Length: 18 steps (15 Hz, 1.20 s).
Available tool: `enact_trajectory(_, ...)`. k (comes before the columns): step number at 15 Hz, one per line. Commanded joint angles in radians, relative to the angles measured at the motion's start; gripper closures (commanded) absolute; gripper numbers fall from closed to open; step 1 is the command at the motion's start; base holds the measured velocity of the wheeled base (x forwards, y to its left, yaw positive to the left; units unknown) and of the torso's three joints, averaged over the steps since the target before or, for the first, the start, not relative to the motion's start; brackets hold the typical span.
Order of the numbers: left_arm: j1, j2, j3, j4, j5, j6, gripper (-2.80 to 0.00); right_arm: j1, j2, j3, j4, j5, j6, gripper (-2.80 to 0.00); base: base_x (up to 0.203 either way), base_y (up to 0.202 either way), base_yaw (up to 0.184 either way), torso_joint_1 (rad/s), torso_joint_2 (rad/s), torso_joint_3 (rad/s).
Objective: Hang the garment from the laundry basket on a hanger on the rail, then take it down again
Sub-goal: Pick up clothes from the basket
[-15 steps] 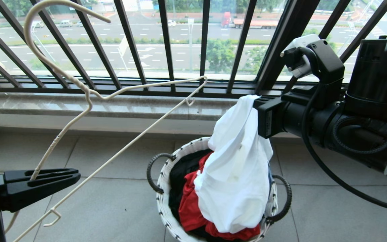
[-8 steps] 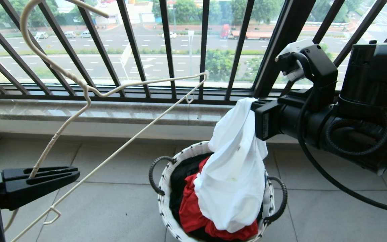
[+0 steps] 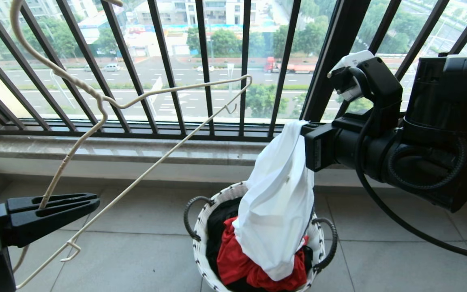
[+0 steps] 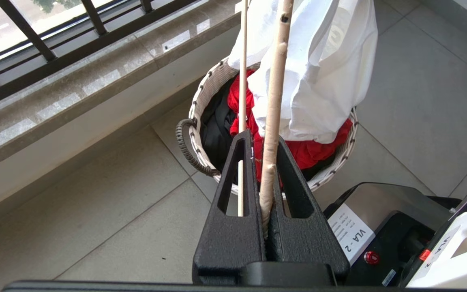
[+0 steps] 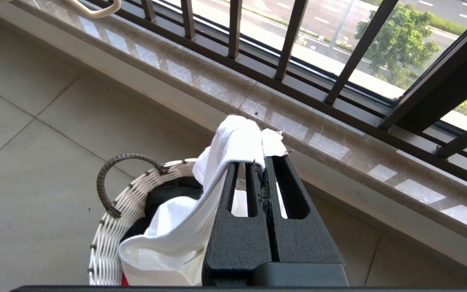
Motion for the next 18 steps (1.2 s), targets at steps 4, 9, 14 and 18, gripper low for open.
enact_trajectory(4,-0.002,0.01,-0.002,0.001,-0.004,-0.001,0.0,0.0,0.013,-0.002,-0.003,-0.002,-0.001,0.0,0.0,0.0,0.0,0.0,0.0,0.204)
enact_trajectory(9,-0.044,0.018,-0.006,0.0,-0.004,-0.042,0.0,0.001,0.031,-0.003,-0.003,-0.002,0.0,0.0,0.0,0.0,0.0,-0.002,0.0,0.207)
enact_trajectory(14,-0.081,0.028,-0.012,0.0,-0.004,-0.069,0.0,0.001,0.068,-0.006,-0.004,-0.002,0.0,0.0,0.0,0.0,0.0,0.0,0.01,0.2)
enact_trajectory(18,-0.083,0.033,-0.01,0.001,-0.004,-0.069,0.0,0.001,0.085,-0.01,-0.004,-0.002,0.002,0.0,0.0,0.0,0.0,0.003,0.0,0.205)
